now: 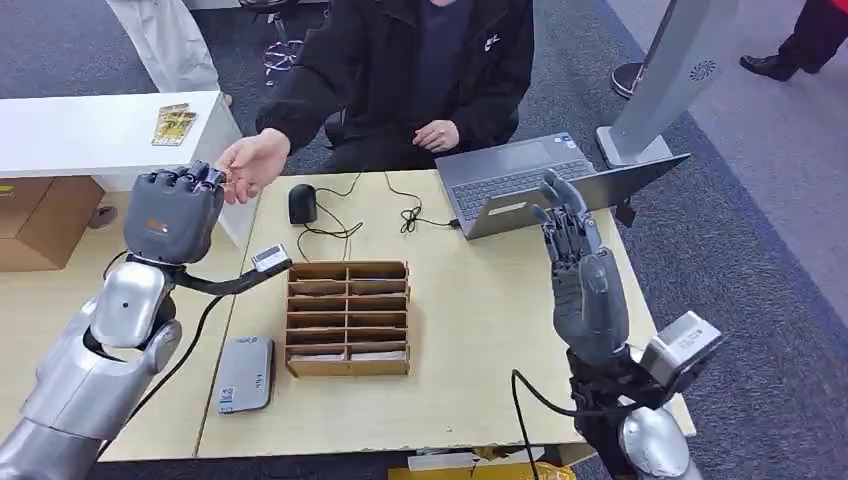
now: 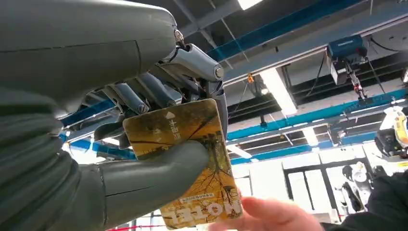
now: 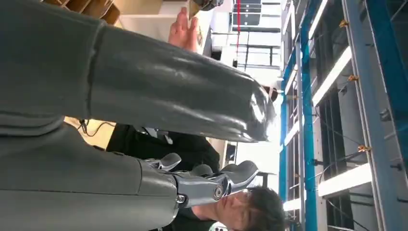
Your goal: Pass the card to the sensor for recognition and then transmit it.
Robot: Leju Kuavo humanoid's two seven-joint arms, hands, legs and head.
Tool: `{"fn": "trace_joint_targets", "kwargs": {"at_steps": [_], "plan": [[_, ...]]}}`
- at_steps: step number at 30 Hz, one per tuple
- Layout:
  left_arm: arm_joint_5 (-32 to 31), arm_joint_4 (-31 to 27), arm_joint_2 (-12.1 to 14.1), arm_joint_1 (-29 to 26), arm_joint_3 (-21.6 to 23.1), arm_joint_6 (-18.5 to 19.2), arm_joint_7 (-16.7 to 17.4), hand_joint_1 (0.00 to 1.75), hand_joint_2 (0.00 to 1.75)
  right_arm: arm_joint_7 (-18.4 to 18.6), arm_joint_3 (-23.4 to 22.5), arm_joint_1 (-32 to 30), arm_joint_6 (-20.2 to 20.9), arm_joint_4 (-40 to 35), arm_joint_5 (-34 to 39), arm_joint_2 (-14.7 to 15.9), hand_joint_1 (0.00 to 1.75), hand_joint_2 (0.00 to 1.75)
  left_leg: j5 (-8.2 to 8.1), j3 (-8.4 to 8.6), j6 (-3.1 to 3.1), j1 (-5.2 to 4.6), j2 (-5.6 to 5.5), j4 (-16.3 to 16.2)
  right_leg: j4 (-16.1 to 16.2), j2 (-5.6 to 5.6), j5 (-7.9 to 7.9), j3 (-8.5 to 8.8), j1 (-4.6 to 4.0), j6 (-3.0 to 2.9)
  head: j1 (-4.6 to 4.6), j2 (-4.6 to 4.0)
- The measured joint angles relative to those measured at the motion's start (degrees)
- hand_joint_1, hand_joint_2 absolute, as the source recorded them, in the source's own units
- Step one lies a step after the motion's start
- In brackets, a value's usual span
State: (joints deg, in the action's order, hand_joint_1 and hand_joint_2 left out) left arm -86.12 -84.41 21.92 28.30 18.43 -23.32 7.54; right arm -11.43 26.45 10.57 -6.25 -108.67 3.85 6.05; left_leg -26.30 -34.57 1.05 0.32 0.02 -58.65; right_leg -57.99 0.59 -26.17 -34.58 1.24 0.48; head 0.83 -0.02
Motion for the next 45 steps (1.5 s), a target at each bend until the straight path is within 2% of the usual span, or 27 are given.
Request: {"fn": "trace_joint_targets", "kwargs": {"at_steps": [6,16,23,30,33,35,39,45], "plan": [[2.21,-0.57,0.11,-0.39,-0.02,-0.33,0.13,1.75,1.75,-0.15,-0.22,-0.24,-0.02,-0.13,-0.02,0.00,0.00,0.00,0.00,-0.01,0.00,0.00,0.00,0.00,0.00,0.00,0.00,0.00,0.00,0.00,-0.02,0.00],[18.12,-8.77,-0.87,-6.49,-1.60,-1.36,-2.65,1.75,1.75,0.39,-0.94,-1.10,-0.92,-0.72,-0.48,0.00,0.00,0.00,-0.01,-0.01,0.00,0.00,0.01,0.00,0.01,0.01,-0.01,0.00,0.00,0.00,0.00,0.00],[30.80,-15.94,-2.99,-14.06,-5.16,-5.38,-7.70,1.75,1.75,-0.04,-1.31,-1.90,-1.99,-1.03,-0.66,0.00,0.00,0.00,-0.02,-0.01,-0.01,0.00,0.01,0.00,0.01,0.02,-0.02,-0.01,0.00,0.00,0.00,0.00],[45.17,-21.07,-6.21,-21.07,-8.85,-7.32,-13.27,1.75,1.75,0.44,-1.31,-1.85,-3.30,-1.09,-0.63,0.00,0.00,0.00,-0.02,-0.01,-0.01,0.00,0.01,0.01,0.02,0.02,-0.03,0.00,0.01,0.01,0.00,0.00],[56.11,-22.51,-7.69,-23.80,-10.07,-7.17,-17.28,1.75,1.75,0.35,-1.31,-1.80,-4.00,-1.09,-0.11,0.00,0.00,0.00,-0.02,-0.02,-0.01,0.00,0.00,0.01,0.02,0.00,-0.03,0.00,0.00,0.01,0.00,0.00],[60.16,-22.97,-8.33,-25.13,-10.47,-6.84,-18.91,1.75,1.75,0.28,-1.31,-1.77,-4.28,-1.07,0.13,0.00,0.00,0.00,-0.02,-0.02,-0.01,0.00,0.00,0.01,0.02,0.00,-0.03,0.00,0.01,0.01,0.00,0.00],[67.92,-23.74,-9.35,-27.39,-10.99,-5.27,-21.42,1.75,1.75,-0.17,-1.29,-1.54,-4.92,-0.96,0.61,0.07,0.00,0.00,-0.02,-0.03,-0.01,0.00,0.01,0.01,0.02,0.00,-0.03,0.01,0.00,0.01,0.00,0.00],[74.61,-25.05,-10.60,-31.47,-11.30,-4.66,-22.93,1.75,1.75,-0.28,-1.29,-1.52,-5.86,-0.83,1.05,0.42,0.00,0.00,-0.04,-0.03,-0.04,0.00,0.00,0.01,0.02,-0.01,-0.04,0.00,0.01,0.02,0.00,0.00]]}}
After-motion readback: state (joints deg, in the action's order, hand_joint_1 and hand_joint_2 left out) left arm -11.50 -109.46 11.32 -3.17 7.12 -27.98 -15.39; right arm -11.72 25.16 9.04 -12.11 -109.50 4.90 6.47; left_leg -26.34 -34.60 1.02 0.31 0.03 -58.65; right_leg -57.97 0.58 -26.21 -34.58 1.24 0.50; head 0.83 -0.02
